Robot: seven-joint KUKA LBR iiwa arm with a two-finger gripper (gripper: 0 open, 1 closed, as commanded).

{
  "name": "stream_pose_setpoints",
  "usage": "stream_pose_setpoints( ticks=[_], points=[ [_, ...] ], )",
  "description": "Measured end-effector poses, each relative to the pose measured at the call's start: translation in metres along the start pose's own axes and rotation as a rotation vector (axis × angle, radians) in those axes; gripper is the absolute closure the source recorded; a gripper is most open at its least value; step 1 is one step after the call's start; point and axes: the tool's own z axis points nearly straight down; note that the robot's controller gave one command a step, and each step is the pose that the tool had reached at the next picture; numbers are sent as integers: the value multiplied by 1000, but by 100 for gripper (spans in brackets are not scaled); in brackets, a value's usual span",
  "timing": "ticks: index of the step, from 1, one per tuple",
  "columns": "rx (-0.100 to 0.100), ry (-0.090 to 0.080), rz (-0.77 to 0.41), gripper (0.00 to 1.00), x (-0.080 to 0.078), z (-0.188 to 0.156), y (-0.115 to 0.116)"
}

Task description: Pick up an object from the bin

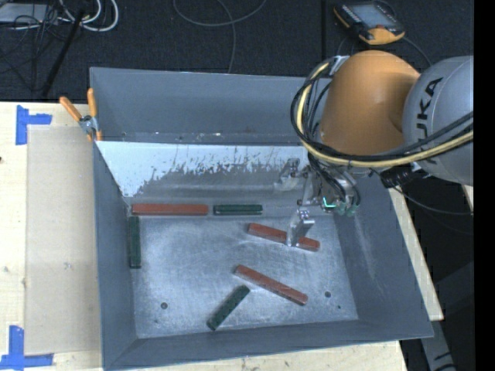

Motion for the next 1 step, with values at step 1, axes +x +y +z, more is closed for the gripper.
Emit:
stream_pose_setpoints(
  ticks=[1],
  points=[
    [0,-8,1,0,-1,-5,0]
  ],
)
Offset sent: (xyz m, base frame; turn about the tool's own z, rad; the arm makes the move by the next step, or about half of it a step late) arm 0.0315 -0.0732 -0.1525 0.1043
